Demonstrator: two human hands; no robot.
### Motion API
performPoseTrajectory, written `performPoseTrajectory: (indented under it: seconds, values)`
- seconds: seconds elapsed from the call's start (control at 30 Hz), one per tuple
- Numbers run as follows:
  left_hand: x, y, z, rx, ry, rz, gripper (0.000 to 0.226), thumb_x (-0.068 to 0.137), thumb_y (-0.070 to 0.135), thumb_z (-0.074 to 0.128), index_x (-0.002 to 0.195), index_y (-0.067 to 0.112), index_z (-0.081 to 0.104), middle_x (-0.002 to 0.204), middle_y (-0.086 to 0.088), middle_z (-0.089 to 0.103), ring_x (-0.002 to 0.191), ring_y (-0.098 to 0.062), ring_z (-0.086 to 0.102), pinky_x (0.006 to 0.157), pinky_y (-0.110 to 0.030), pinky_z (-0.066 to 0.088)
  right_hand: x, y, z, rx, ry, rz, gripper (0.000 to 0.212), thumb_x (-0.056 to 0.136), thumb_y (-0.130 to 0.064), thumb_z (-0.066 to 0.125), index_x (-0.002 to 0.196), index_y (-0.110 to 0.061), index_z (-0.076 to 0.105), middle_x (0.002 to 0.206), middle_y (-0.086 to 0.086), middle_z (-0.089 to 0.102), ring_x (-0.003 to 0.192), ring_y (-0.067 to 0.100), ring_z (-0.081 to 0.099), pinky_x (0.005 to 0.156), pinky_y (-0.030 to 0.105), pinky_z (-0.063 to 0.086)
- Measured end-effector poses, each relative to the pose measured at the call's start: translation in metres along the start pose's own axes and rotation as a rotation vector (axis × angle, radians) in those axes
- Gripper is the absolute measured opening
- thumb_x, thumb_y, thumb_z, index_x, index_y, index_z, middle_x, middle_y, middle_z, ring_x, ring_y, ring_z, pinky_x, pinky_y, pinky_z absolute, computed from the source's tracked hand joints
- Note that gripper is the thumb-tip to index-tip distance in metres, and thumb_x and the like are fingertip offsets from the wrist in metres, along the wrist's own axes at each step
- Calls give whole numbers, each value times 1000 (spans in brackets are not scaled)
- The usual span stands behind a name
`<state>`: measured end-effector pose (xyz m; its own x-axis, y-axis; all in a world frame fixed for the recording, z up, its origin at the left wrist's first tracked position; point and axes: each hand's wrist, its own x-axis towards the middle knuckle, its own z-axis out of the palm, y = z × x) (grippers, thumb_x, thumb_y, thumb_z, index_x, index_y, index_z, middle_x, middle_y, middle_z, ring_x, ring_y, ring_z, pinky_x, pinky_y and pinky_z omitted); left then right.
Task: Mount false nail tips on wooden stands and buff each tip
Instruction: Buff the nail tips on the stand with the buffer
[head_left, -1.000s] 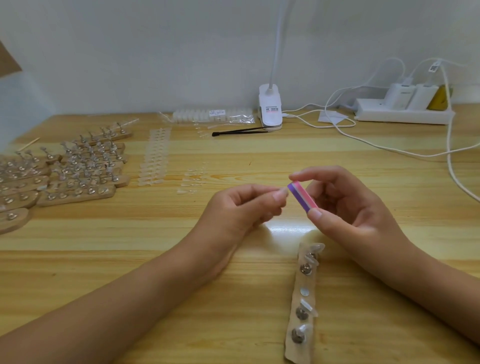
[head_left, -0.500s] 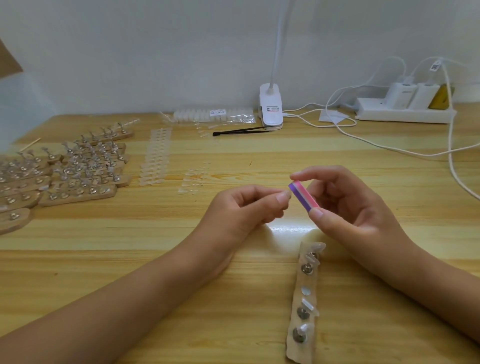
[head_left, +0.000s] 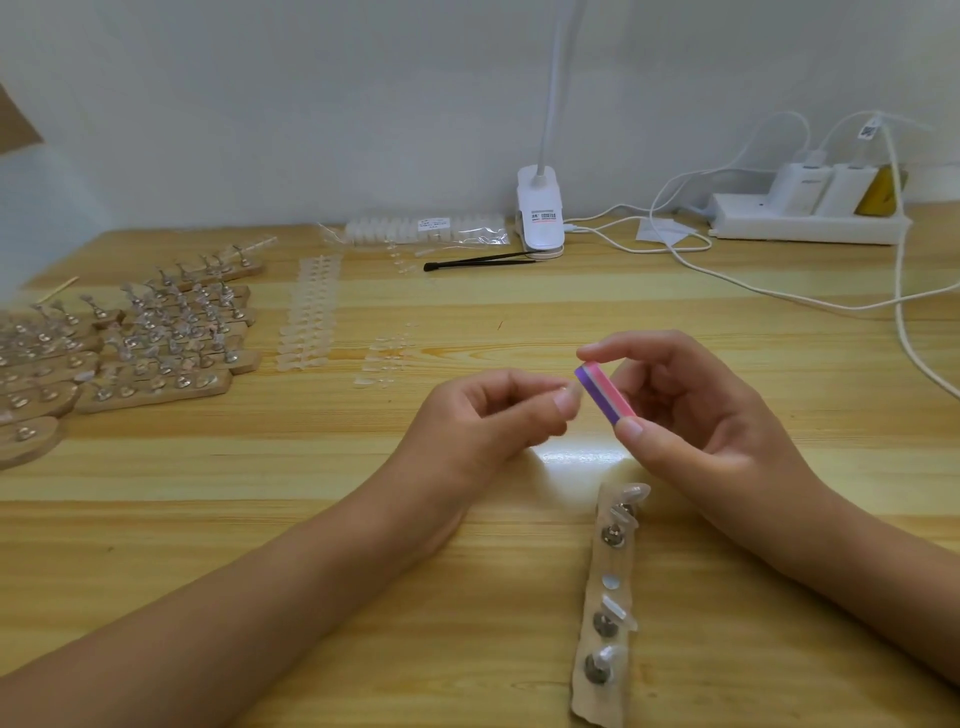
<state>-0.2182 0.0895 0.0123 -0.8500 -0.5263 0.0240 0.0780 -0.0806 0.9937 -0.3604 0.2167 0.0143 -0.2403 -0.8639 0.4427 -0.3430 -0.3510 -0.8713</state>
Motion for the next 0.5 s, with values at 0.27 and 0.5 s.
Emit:
performPoseTrajectory:
  seconds: [0.27, 0.5]
  values:
    - [-1, 2, 1, 68, -47, 6, 16, 71, 31, 78, 87, 27, 78, 85, 6, 73, 83, -5, 66, 76, -16, 50, 0, -1, 1, -8, -5, -6, 37, 85, -3, 56, 118, -20, 60, 77, 3, 50, 70, 4, 49, 69, 12, 41]
    - [-2, 1, 3, 98, -63, 15, 11, 75, 24, 75, 85, 28, 77, 83, 7, 73, 82, -4, 66, 75, -16, 49, 0, -1, 0, -8, -15, -4, 34, 86, -11, 60, 119, -20, 60, 78, 3, 51, 71, 5, 50, 70, 13, 42]
